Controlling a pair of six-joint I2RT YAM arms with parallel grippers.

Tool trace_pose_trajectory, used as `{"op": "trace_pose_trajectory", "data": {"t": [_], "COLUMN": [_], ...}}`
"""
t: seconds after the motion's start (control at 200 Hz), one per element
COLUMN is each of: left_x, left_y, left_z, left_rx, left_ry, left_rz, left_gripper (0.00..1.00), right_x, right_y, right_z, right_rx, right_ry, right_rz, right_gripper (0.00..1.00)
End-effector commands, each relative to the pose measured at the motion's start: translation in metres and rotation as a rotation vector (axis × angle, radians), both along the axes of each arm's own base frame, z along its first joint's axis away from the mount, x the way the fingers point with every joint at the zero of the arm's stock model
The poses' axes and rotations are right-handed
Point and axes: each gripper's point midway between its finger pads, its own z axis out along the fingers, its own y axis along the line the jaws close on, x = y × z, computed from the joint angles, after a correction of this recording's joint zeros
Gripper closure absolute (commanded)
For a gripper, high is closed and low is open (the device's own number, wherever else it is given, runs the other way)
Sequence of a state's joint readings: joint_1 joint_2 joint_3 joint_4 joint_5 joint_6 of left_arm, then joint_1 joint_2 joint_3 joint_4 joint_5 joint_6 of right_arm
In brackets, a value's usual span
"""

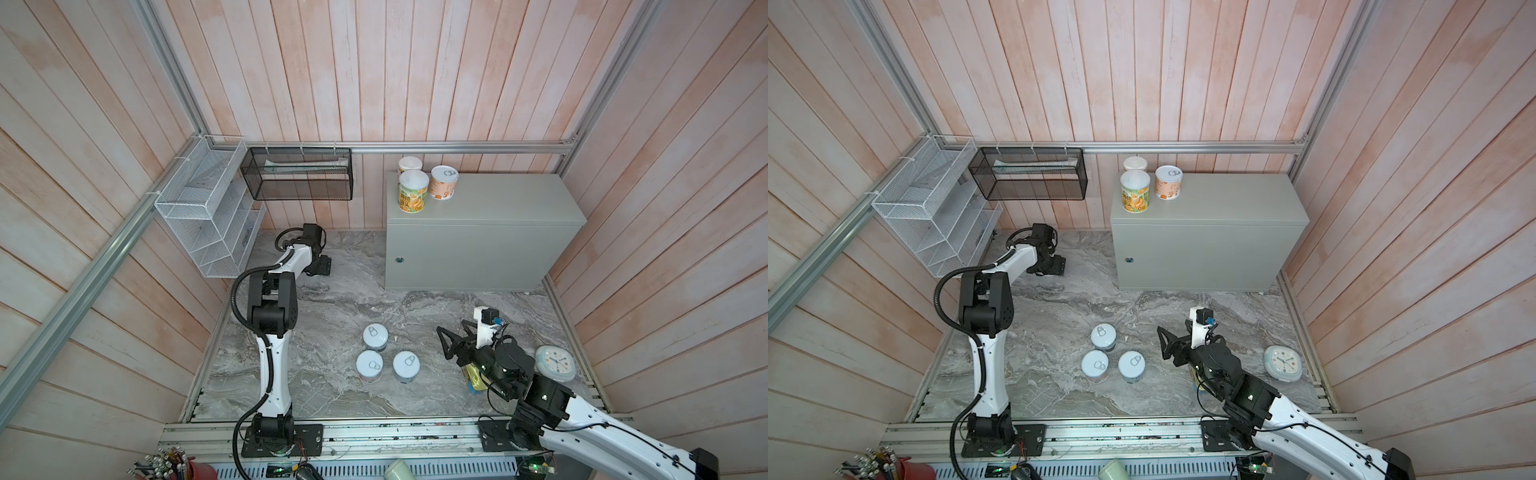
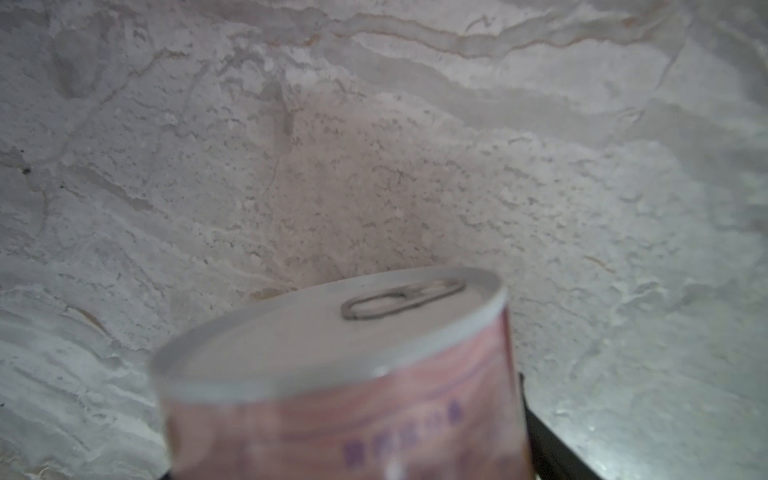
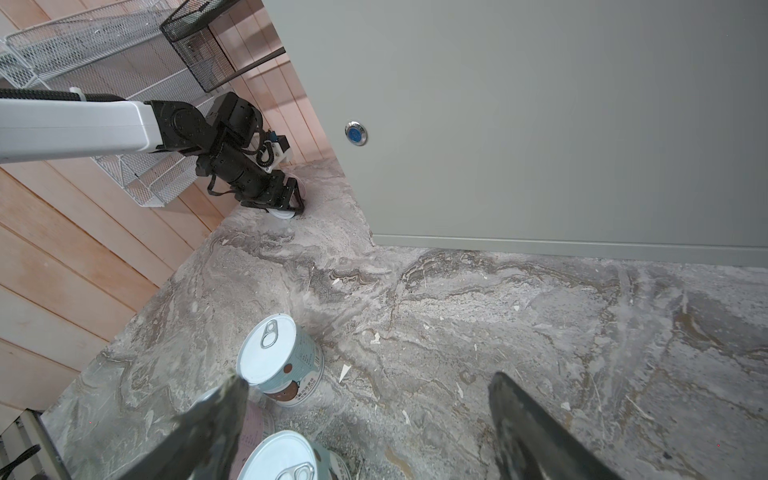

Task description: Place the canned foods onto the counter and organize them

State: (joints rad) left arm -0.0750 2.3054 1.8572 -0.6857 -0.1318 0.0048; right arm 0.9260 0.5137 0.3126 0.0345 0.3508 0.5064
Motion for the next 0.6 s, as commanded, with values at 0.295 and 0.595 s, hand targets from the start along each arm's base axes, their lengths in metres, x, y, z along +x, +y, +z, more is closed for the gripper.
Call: {"op": "trace_pose_trajectory", "data": {"t": [0.295, 0.595], "left_x": [0.023, 0.031], "left_y": [-0.013, -0.017], "left_z": [0.031, 0.026], "left_rx": [-0.113, -0.143], "left_ry": [-0.052, -0.03], "left_rz": [0.087, 0.099], "left_gripper": [0.06, 0.06], "right_x": [0.002, 0.003], "right_y": [-0.003, -0.006], "right_z": [0.004, 0.003], "right_rx": [0.005, -0.004], "right_ry": [0.01, 0.012], "right_rz": [-0.023, -0.038], "right_gripper": [0.09, 0.1]}}
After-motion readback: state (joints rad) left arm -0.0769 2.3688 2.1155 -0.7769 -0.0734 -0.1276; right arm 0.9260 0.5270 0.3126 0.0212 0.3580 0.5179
